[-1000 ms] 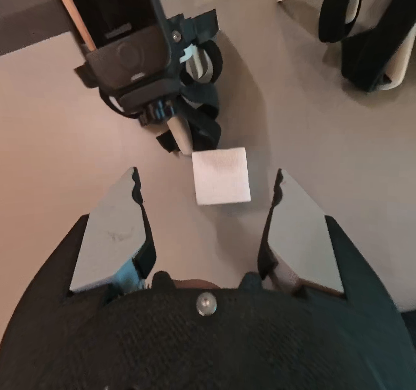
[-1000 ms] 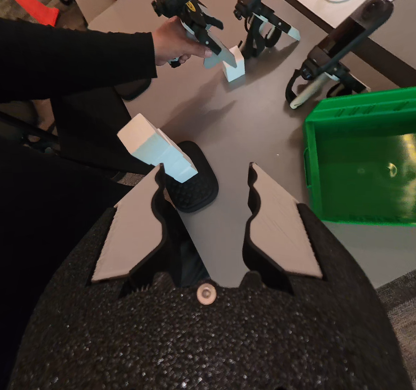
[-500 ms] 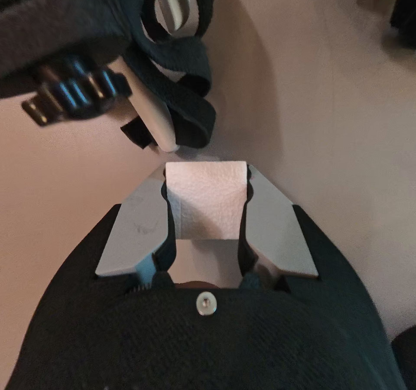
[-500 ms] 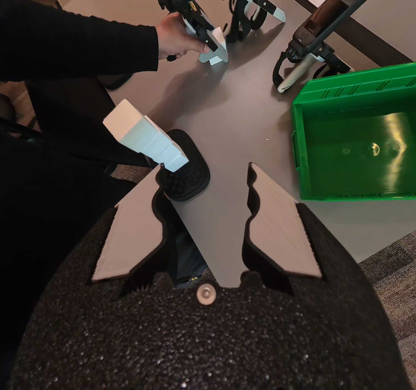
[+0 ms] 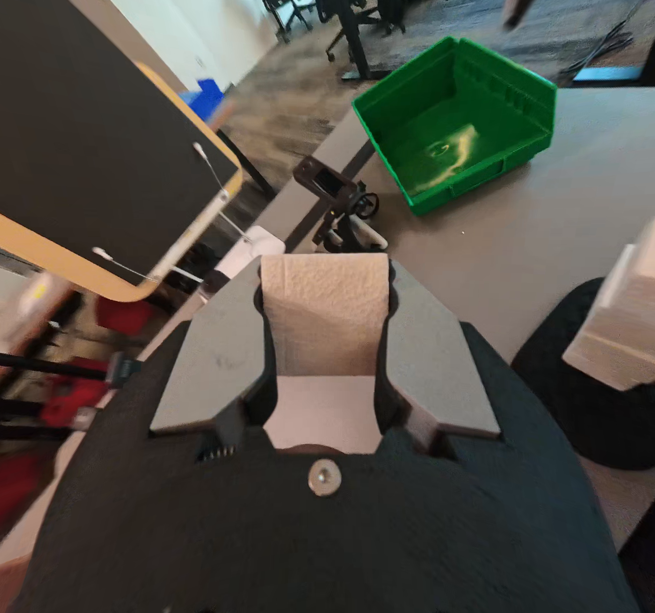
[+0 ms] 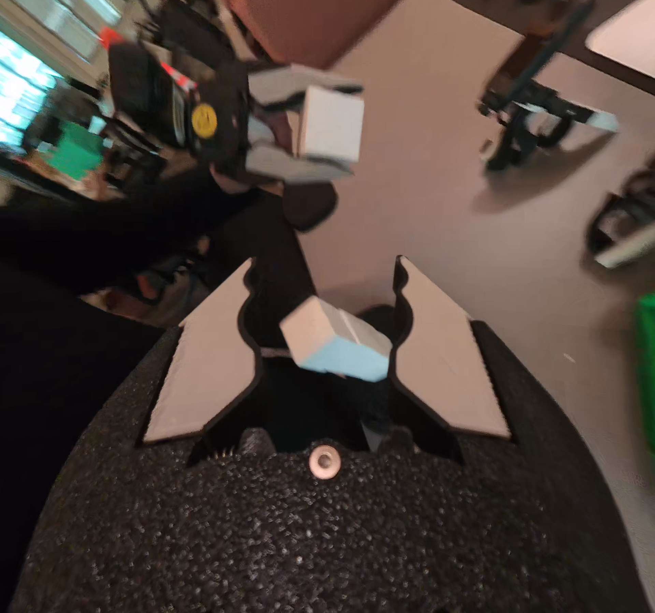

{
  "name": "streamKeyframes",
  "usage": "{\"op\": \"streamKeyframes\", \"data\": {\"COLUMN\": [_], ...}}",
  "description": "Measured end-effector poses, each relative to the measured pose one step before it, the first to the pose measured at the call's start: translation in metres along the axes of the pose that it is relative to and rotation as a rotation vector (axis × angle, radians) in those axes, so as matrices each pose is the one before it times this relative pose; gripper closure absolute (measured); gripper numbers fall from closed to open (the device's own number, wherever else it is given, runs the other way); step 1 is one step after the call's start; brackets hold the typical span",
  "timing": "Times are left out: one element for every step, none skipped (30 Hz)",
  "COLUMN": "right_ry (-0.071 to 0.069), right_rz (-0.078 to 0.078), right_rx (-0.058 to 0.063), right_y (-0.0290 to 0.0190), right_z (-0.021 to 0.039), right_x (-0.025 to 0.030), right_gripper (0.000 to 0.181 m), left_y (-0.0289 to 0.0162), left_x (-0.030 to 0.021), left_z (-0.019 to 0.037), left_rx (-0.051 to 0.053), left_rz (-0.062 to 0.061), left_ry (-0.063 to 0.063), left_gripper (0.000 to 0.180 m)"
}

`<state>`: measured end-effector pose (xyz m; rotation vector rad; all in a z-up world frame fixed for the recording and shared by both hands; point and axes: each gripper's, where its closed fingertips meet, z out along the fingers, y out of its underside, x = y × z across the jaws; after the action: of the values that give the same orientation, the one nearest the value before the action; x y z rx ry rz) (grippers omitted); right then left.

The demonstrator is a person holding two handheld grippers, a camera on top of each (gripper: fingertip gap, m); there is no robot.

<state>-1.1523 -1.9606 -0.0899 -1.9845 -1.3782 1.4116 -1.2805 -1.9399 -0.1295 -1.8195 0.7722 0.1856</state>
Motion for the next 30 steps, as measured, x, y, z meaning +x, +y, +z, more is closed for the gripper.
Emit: {"op": "streamKeyframes", "data": {"right_ry": [-0.0553,-0.0378,-0.0140,0.0056,0.0072,-0.0138,-0.0346,-0.0311,-0.0094,0.0058,0.0091,0.0080,0.0033,-0.0020,-0.0073,-0.0276,-0.0415,-0.0010,0.0123,0.0116,0.0007,-0.0050,-0.0046,0.0009,0.0014,-0.0048,-0.0066,-0.0044,-0.0012,-0.0014], "right_rz": [0.0013,-0.0050,-0.0159,-0.0214,-0.0142,0.0001,0.0087,0.0049,-0.0041,-0.0125,-0.0203,-0.0210,-0.0158,-0.0091,-0.0046,-0.0067,-0.0101,-0.0123,-0.0235,-0.0307,-0.0299,-0.0263,-0.0234,-0.0244,-0.0303,-0.0360,-0.0378,-0.0337,-0.0254,-0.0161], "right_rx": [0.0149,0.0040,-0.0086,-0.0204,-0.0249,-0.0210,-0.0175,-0.0176,-0.0173,-0.0186,-0.0197,-0.0185,-0.0177,-0.0175,-0.0113,-0.0018,0.0018,-0.0018,-0.0043,-0.0010,0.0089,0.0175,0.0122,0.0041,0.0061,0.0132,0.0190,0.0157,0.0082,0.0029], "right_y": [-0.00868,-0.00594,-0.00294,-0.00026,0.00139,0.00144,0.00174,0.00227,0.00248,0.00242,0.00249,0.00229,0.00237,0.00267,0.00221,0.00118,0.00073,0.00118,0.00193,0.00198,0.00118,0.00030,0.00113,0.00199,0.00135,-0.00033,-0.00154,-0.00132,-0.00045,0.00034], "right_z": [0.01056,0.01087,0.01073,0.01012,0.00948,0.00886,0.00827,0.00762,0.00684,0.00612,0.00521,0.00445,0.00414,0.00338,0.00241,0.00058,-0.00109,-0.00211,-0.00335,-0.00498,-0.00595,-0.00661,-0.00627,-0.00529,-0.00446,-0.00354,-0.00249,-0.00133,-0.00021,0.00041], "right_x": [-0.01260,-0.00932,-0.00509,-0.00120,-0.00053,-0.00359,-0.00703,-0.00644,-0.00352,-0.00174,-0.00151,-0.00141,-0.00132,-0.00089,-0.00101,-0.00421,-0.00687,-0.00122,0.00040,0.00033,-0.00125,-0.00206,-0.00181,-0.00110,-0.00147,-0.00300,-0.00367,-0.00301,-0.00161,-0.00114], "right_gripper": [0.105,0.105,0.104,0.103,0.102,0.102,0.102,0.100,0.097,0.097,0.097,0.097,0.097,0.098,0.101,0.109,0.122,0.122,0.122,0.122,0.122,0.122,0.122,0.122,0.122,0.122,0.122,0.122,0.122,0.122], "left_y": [-0.00860,-0.00757,-0.00759,-0.00747,-0.00655,-0.00412,-0.00235,-0.00232,-0.00145,0.00081,0.00070,-0.00169,-0.00373,-0.00537,-0.00576,-0.00380,-0.00227,-0.00321,-0.00294,-0.00156,-0.00013,0.00037,0.00007,-0.00003,-0.00066,-0.00167,-0.00230,-0.00234,-0.00216,-0.00264], "left_x": [0.00595,0.00726,0.00628,0.00506,0.00471,0.00272,0.00169,0.00365,0.00495,0.00466,0.00406,0.00362,0.00295,0.00218,0.00208,0.00177,0.00115,0.00227,0.00293,0.00092,0.00225,0.00441,0.00284,0.00175,0.00165,0.00329,0.00534,0.00489,0.00359,0.00244], "left_z": [-0.01136,-0.00956,-0.00835,-0.00756,-0.00631,-0.00464,-0.00317,-0.00228,-0.00110,0.00014,0.00040,-0.00026,-0.00094,-0.00139,-0.00146,-0.00072,-0.00040,-0.00119,-0.00208,-0.00269,-0.00315,-0.00310,-0.00256,-0.00184,-0.00108,-0.00004,0.00092,0.00186,0.00228,0.00189], "left_rx": [0.0112,0.0138,0.0222,0.0281,0.0238,0.0080,-0.0031,-0.0017,-0.0058,-0.0212,-0.0201,-0.0036,0.0064,0.0141,0.0177,0.0105,0.0106,0.0261,0.0291,0.0214,0.0161,0.0184,0.0213,0.0184,0.0152,0.0123,0.0098,0.0059,0.0034,0.0047], "left_rz": [0.0243,0.0089,0.0091,0.0210,0.0307,0.0361,0.0375,0.0374,0.0360,0.0335,0.0330,0.0299,0.0207,0.0092,0.0000,-0.0011,-0.0010,-0.0112,-0.0301,-0.0523,-0.0716,-0.0878,-0.0980,-0.0898,-0.0752,-0.0650,-0.0618,-0.0566,-0.0442,-0.0299], "left_ry": [-0.0207,-0.0062,-0.0094,-0.0150,-0.0140,-0.0233,-0.0252,-0.0092,0.0040,0.0039,0.0024,0.0025,0.0040,0.0048,0.0088,0.0078,0.0033,0.0133,0.0222,0.0177,0.0361,0.0595,0.0552,0.0519,0.0506,0.0594,0.0704,0.0664,0.0555,0.0420], "left_gripper": [0.115,0.116,0.116,0.115,0.115,0.115,0.116,0.116,0.116,0.116,0.116,0.116,0.115,0.116,0.116,0.116,0.115,0.115,0.111,0.105,0.103,0.105,0.106,0.107,0.108,0.108,0.104,0.101,0.100,0.102]}}
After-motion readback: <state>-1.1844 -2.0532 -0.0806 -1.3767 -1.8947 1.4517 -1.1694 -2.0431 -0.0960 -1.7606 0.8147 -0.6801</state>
